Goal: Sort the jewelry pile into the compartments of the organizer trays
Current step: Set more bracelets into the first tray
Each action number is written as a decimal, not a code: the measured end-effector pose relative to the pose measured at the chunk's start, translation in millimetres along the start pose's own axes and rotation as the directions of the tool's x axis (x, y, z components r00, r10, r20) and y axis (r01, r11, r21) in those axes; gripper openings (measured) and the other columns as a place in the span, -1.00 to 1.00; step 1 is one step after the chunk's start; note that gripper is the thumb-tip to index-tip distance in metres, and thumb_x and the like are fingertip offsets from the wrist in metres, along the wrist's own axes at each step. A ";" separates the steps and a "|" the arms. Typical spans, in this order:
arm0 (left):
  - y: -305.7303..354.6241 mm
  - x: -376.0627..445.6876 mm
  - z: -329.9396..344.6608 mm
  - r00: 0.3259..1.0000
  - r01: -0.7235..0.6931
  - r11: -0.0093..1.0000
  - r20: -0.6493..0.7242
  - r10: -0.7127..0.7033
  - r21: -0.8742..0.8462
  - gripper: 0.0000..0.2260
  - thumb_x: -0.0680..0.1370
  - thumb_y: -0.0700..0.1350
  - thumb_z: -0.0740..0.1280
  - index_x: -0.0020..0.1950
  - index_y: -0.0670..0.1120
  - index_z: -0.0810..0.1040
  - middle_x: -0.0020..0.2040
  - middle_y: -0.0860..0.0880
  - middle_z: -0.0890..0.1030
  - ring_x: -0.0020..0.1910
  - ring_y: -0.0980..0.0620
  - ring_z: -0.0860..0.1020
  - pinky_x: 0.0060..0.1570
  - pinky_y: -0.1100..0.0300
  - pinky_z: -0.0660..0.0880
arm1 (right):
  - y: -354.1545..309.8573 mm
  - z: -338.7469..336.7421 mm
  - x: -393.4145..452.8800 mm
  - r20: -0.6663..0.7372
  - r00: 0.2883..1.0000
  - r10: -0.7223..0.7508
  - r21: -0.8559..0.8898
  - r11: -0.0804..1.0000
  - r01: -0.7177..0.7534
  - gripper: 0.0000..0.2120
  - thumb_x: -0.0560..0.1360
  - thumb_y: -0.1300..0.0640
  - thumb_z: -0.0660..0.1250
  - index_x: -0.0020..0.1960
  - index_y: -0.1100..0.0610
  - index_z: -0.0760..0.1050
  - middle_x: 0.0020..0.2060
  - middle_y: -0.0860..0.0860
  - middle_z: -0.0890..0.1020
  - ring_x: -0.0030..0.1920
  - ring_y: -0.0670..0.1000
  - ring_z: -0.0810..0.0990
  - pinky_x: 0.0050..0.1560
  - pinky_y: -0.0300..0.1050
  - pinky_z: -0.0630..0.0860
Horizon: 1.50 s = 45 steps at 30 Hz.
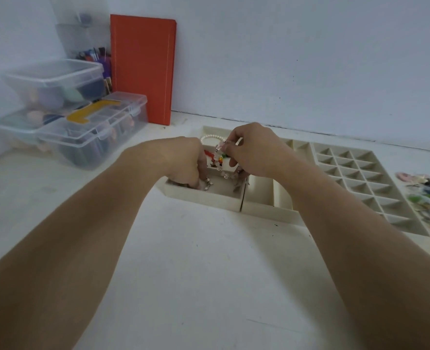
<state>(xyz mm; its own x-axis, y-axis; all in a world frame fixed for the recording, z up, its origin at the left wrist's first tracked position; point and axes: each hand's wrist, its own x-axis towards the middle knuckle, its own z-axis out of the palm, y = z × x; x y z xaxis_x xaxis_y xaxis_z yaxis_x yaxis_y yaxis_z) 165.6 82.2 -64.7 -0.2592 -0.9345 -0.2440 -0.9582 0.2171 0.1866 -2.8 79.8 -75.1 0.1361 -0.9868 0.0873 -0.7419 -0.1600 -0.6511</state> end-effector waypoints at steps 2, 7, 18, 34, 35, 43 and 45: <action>-0.9 -0.9 -2.0 1.000 0.008 0.999 0.024 -0.007 -0.041 -0.90 0.45 -0.03 0.53 -0.07 0.02 0.71 -0.30 0.09 0.67 -0.36 0.13 0.57 -0.36 0.27 0.42 | 0.1 -0.1 -0.4 0.003 1.000 0.000 0.005 1.000 0.000 -0.79 0.58 -0.04 0.37 -0.05 0.12 0.58 -0.21 0.09 0.72 -0.28 0.11 0.72 -0.09 0.08 0.68; -6.8 1.5 -4.9 0.991 0.041 0.997 -0.122 -0.049 -0.072 -0.90 0.46 -0.20 0.49 -0.17 0.00 0.68 -0.33 0.06 0.68 -0.30 0.11 0.62 -0.38 0.26 0.40 | -0.1 -0.9 -1.6 0.009 1.000 0.001 0.002 1.000 -0.001 -0.80 0.59 -0.03 0.38 -0.04 0.11 0.59 -0.21 0.07 0.72 -0.25 0.11 0.72 -0.08 0.06 0.68; -20.2 13.0 2.7 0.952 0.041 0.999 -0.304 -0.047 -0.026 -0.64 0.45 -0.37 0.38 -0.30 0.11 0.64 -0.10 -0.05 0.68 -0.10 -0.04 0.64 0.01 0.00 0.62 | -2.2 -2.3 -4.6 0.083 0.996 -0.023 -0.014 1.000 0.024 -0.84 0.61 -0.02 0.34 -0.03 0.07 0.59 -0.25 0.00 0.73 -0.34 0.03 0.71 -0.08 0.01 0.68; -3.1 4.7 -3.2 0.982 -0.146 0.974 -0.144 0.121 -0.173 -0.83 0.46 -0.15 0.48 -0.19 0.14 0.73 -0.35 0.20 0.62 -0.28 0.14 0.57 -0.23 0.26 0.45 | -3.5 0.4 -9.0 0.237 0.967 -0.089 -0.273 0.950 0.154 -0.85 0.52 0.13 0.41 0.07 -0.04 0.63 -0.21 -0.15 0.52 -0.12 -0.02 0.54 -0.18 -0.20 0.42; -3.2 4.8 -3.5 0.984 -0.145 0.973 -0.127 0.123 -0.181 -0.84 0.45 -0.14 0.48 -0.17 0.14 0.73 -0.35 0.20 0.61 -0.29 0.14 0.55 -0.23 0.26 0.42 | -3.5 -0.4 -9.3 0.234 0.967 -0.096 -0.274 0.948 0.161 -0.83 0.49 0.13 0.44 0.07 -0.03 0.63 -0.21 -0.16 0.51 -0.11 -0.03 0.53 -0.21 -0.22 0.40; 0.1 5.2 -2.4 0.972 -0.206 0.950 -0.158 0.172 -0.235 -0.94 0.49 -0.07 0.47 -0.17 0.08 0.72 -0.33 0.14 0.62 -0.30 0.11 0.53 -0.27 0.22 0.42 | -2.9 -9.7 -7.9 0.193 0.977 -0.095 -0.172 0.977 0.129 -0.78 0.44 0.27 0.43 -0.13 -0.04 0.50 -0.24 -0.15 0.65 -0.25 -0.14 0.57 -0.30 -0.25 0.45; -0.2 2.7 -10.3 0.967 -0.212 0.931 -0.205 0.154 -0.298 -0.90 0.50 -0.01 0.48 -0.20 0.03 0.70 -0.30 0.10 0.65 -0.27 0.06 0.58 -0.24 0.17 0.49 | -1.4 -13.5 -8.7 0.223 0.973 -0.066 -0.150 0.984 0.101 -0.77 0.43 0.28 0.42 -0.07 -0.02 0.50 -0.23 -0.15 0.69 -0.26 -0.14 0.59 -0.29 -0.22 0.46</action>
<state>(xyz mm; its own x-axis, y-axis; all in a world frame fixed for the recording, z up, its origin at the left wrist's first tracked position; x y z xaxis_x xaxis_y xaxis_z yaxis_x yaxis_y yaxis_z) 166.4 76.8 -55.6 -0.3734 -0.9276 -0.0119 -0.8009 0.3159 0.5086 -11.8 88.3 -64.7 0.3275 -0.9440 -0.0399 -0.8142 -0.2605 -0.5188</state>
